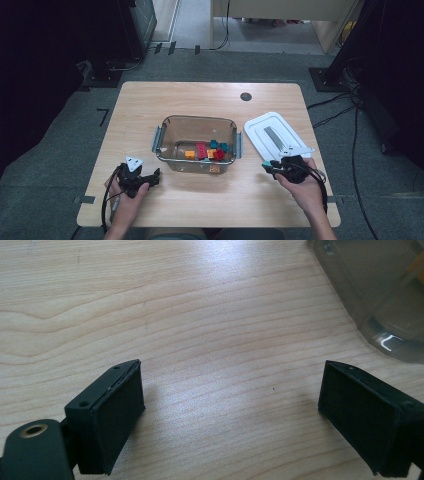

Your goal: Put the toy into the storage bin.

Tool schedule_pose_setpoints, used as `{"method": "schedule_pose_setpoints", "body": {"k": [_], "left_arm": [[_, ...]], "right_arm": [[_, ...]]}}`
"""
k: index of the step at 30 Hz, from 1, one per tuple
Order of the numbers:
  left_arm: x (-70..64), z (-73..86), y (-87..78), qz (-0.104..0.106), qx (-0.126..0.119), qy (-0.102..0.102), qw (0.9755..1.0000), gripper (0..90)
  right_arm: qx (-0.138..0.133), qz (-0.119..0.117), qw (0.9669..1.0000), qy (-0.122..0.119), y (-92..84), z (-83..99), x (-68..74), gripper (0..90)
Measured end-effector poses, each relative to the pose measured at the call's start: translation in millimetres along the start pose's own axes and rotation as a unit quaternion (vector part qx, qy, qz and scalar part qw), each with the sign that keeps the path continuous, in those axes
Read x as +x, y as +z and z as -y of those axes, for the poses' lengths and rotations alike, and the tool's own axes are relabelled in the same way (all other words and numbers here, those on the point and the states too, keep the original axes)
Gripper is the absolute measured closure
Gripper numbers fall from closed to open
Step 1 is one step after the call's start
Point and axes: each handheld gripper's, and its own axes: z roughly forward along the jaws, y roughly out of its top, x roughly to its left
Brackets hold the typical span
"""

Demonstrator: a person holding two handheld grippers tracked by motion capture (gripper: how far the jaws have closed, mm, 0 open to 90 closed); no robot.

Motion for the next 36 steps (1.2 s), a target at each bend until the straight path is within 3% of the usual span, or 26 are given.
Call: {"method": "schedule_pose_setpoints", "body": {"k": [12,21,36], "left_arm": [[0.0,0.9,-0.8,0.001,-0.001,0.000,1.0000,10.8],[0.0,0.9,-0.7,0.001,-0.001,0.000,1.0000,10.8],[0.2,0.7,-0.7,0.001,0.000,0.001,1.0000,10.8]], "right_arm": [[-0.011,-0.002,0.9998,-0.016,-16.5,-40.7,1.9,67.9],[-0.015,-0.014,0.9994,-0.029,-16.1,-66.4,7.2,67.9],[-0.036,-0.038,0.9963,-0.069,-17.7,-118.5,36.7,67.9]]}}
